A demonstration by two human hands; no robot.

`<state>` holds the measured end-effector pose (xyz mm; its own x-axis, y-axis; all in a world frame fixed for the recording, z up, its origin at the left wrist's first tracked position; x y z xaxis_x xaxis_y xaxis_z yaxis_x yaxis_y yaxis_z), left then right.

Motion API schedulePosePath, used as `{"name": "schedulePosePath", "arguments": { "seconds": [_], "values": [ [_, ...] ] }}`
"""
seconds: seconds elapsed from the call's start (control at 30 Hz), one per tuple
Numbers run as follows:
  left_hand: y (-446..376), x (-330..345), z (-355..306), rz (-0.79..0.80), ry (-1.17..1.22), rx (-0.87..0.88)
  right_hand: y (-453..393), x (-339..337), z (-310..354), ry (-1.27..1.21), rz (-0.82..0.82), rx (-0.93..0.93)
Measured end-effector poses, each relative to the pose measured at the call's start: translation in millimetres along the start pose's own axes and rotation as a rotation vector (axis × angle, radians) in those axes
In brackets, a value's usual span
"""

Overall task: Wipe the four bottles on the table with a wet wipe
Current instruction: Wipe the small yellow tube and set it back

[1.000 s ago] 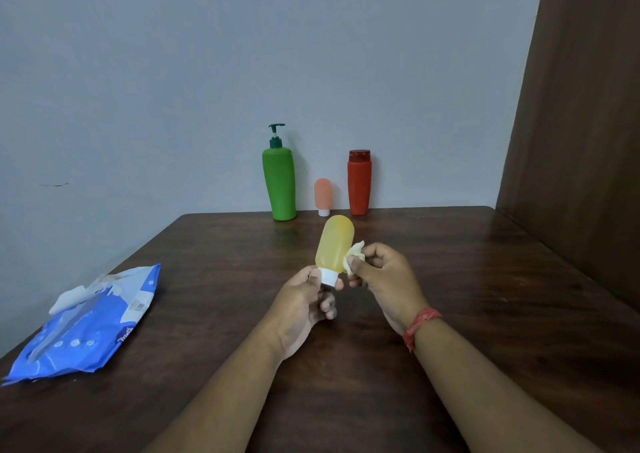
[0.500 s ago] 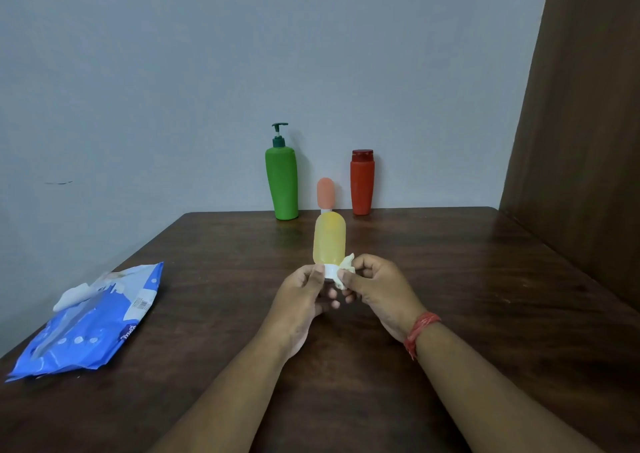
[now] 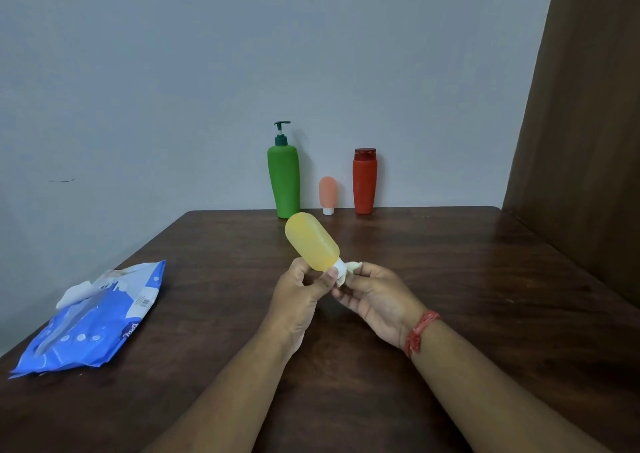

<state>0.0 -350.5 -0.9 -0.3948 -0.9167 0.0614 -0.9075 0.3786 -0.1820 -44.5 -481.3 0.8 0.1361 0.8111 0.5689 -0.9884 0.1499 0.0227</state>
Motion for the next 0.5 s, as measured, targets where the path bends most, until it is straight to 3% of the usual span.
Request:
{"name": "schedulePosePath", "arguments": {
  "seconds": [0.17,0.37,0.5],
  "values": [
    [-3.5,-3.3,0.4,-0.048,-0.047,0.037,4.4,2.6,-0.7,0.062,0.089,0.079],
    [-3.7,-2.4,2.5,-0.018,-0.062,0.035,0.7,-4.0,9.1,-0.01,-0.04,-0.078],
    [-3.5,-3.6,2.7,-0.005,-0.045,0.033,4.8,1.6,-0.8,0.069,0.06,0.043]
  ]
}}
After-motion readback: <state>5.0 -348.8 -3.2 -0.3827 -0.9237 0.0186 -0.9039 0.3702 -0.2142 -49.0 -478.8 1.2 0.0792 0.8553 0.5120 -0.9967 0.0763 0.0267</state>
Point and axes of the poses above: each hand's wrist, its own y-axis away from the middle knuckle, its own x-axis out of the palm, z = x × y, the point moved 3 cm from there along -y, towards the middle knuckle, and after that the axes turned 4 degrees about -y, right-handed, at the moved point
